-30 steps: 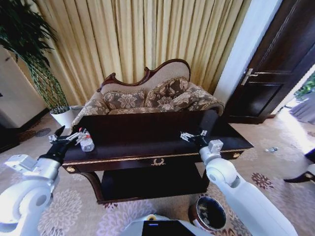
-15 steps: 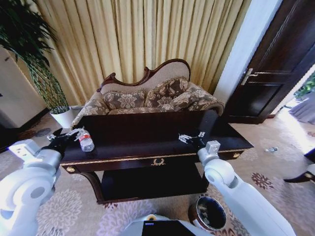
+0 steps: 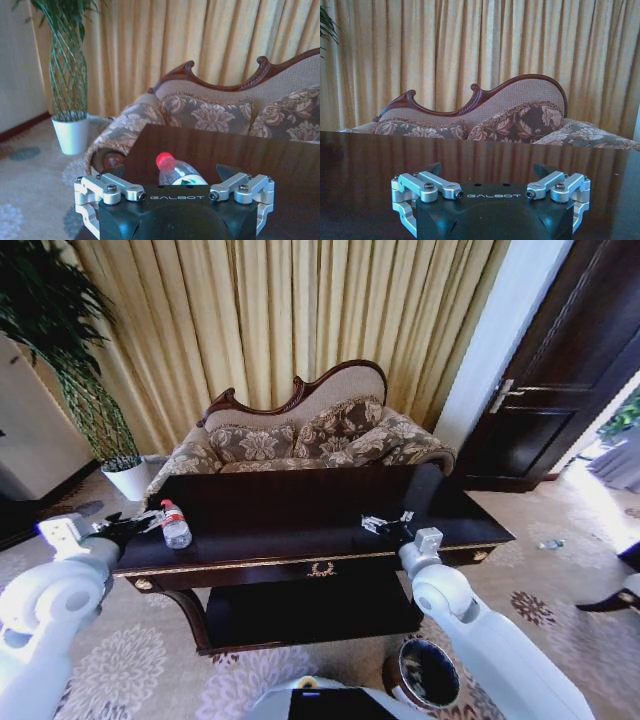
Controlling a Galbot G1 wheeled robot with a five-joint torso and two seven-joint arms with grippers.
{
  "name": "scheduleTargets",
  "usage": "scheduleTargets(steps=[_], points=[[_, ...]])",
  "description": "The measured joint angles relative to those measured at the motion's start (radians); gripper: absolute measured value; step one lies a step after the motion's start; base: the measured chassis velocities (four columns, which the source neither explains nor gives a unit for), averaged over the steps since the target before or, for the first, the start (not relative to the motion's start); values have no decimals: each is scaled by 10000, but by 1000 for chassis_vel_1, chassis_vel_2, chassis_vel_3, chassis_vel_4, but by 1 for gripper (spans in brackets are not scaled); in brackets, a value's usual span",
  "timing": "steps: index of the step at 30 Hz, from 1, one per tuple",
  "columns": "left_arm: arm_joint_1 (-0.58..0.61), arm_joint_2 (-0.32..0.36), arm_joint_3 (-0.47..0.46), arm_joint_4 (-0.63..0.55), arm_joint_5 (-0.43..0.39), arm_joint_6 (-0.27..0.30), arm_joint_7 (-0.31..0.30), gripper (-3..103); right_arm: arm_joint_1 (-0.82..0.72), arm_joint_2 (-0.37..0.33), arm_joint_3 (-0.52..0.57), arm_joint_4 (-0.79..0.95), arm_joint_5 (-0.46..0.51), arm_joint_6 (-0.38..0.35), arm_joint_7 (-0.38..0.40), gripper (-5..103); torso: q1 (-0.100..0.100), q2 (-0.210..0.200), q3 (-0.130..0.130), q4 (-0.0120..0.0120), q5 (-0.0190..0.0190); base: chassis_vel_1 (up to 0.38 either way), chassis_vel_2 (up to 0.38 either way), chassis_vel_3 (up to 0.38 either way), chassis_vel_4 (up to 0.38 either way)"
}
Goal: Move to the front of the table and place the trash on the table into the trash bin.
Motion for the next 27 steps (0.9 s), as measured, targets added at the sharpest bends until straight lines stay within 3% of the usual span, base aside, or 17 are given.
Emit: scheduleTargets(steps=[8,10,19,27], points=[[-573,52,580,639,-600,-76,-238,100,69,77,-144,-108,-1,28,-15,100,0,-1,0,-1,1,0,0,0,0],[-915,96,914,730,-1133,-72,-804,100,95,85,-155,-157,-2,40,-28,100,0,-1,0,-1,1,0,0,0,0],[-1611,117,1689,853,-1895,-19,-2386,100,68,139,-121,-244,-4,92,-45,100,0,0,0,-2,1,0,0,0,0],[-1605,95,1731,1046,-2077,-18,-2660,100,160,154,-107,-350,-6,193,-70,100,0,-1,-1,1,1,0,0,0,0]])
